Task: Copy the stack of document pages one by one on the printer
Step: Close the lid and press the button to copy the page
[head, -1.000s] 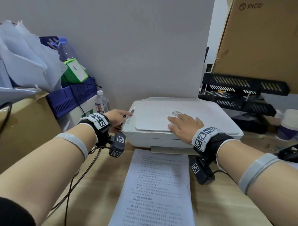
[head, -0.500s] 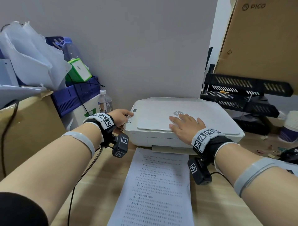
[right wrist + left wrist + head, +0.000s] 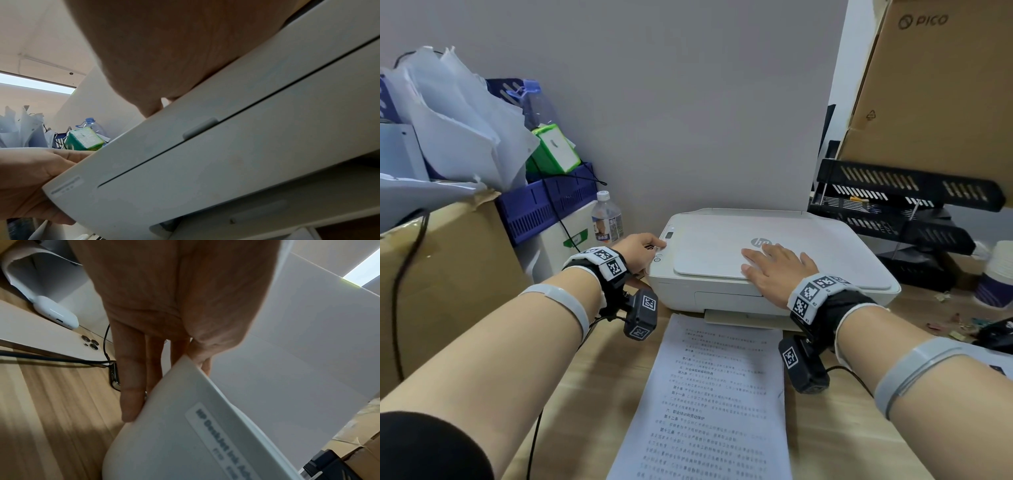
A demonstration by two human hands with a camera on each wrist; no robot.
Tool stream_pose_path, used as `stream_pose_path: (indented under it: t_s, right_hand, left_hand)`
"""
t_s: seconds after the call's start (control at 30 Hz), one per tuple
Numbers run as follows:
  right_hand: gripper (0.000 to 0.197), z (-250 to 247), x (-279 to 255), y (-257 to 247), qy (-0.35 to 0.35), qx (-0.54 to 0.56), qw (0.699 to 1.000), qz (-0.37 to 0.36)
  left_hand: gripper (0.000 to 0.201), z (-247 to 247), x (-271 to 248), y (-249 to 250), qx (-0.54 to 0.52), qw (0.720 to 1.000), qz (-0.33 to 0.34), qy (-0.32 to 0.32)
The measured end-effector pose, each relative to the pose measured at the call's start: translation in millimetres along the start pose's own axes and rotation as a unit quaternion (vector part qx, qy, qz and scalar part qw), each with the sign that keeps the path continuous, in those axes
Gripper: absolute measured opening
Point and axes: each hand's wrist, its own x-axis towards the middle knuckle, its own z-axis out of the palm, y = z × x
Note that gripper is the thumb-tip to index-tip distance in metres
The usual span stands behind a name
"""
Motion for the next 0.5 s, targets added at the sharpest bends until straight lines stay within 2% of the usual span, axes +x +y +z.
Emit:
stream_pose_path:
  t_s: [0.17,0.5]
  right_hand:
    - [0.053,-1.9,-3.3,-1.8,0.003,0.003,1.000,0.001]
    - [0.054,-2.5,-3.3,-2.0,-0.005,0.003,1.000,0.004]
  left_hand:
    - [0.037,0.1,-0.2,0.6,-0.008,1.000,0.004,-0.011]
    - [0.037,-2.0,1.7,3.5,0.002,1.000,-0.009,-0.011]
